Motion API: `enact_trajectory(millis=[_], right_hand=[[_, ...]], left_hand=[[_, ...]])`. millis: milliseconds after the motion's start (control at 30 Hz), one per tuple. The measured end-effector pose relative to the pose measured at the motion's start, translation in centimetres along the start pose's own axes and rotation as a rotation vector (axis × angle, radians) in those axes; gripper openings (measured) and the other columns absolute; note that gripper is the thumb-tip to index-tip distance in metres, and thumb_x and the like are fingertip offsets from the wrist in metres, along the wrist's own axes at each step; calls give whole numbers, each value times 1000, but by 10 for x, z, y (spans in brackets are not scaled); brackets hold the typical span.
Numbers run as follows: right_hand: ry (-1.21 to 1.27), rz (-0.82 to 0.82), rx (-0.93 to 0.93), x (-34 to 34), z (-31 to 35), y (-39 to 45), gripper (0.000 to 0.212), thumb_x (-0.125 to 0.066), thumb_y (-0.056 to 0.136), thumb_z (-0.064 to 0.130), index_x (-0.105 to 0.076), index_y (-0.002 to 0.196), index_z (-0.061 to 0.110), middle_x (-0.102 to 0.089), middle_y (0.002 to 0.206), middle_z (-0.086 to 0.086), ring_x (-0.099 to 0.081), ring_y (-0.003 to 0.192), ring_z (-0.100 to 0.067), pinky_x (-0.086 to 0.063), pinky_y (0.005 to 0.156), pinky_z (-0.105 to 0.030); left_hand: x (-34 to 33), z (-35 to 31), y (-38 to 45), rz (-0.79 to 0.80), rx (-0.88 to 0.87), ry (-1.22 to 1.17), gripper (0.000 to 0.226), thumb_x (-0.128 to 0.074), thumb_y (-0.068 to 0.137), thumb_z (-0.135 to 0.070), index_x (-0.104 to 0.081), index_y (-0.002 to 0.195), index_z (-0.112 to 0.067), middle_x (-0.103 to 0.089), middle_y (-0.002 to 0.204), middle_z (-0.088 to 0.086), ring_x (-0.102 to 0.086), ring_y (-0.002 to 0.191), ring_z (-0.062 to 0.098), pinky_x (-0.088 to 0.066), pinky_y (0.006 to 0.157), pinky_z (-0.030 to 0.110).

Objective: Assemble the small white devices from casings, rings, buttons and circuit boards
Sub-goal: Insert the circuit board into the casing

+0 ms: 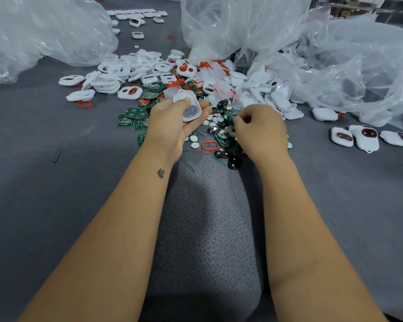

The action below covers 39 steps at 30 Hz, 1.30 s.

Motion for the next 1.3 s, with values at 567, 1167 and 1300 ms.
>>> enact_trajectory(millis=[567,1167,1300], right_hand=[[387,-110,-131,14,-16,3,27,-55,92,16,-63,118,18,-62,99,5,-59,91,-14,-46,81,-26],[-41,259,241,-16,28,-12,28,-70,76,17,-65,88,42,-54,100,10,-35,112,-20,-27,98,-36],[81,293,247,-15,34,-16,29,-71,74,12,-62,84,38,-58,87,7,-49,105,-20,-38,103,-43]], left_hand=[[-1,1,-1,-8,10,27,11,-45,99,1,-56,99,3,-73,76,17,-74,78,28,-59,67,29],[0,2,1,-8,1,21,11,-45,99,2,-55,95,2,-73,72,17,-73,74,27,-59,67,30],[1,1,2,-14,-7,17,11,-45,99,2,-56,95,3,-73,72,17,-73,74,27,-59,68,30]])
Point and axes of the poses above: each hand's wrist, its own y-axis towards the middle knuckle, its own x-axis out of the back of the hand, z = x × y, the point moved 9 cm from there along y, towards the middle knuckle
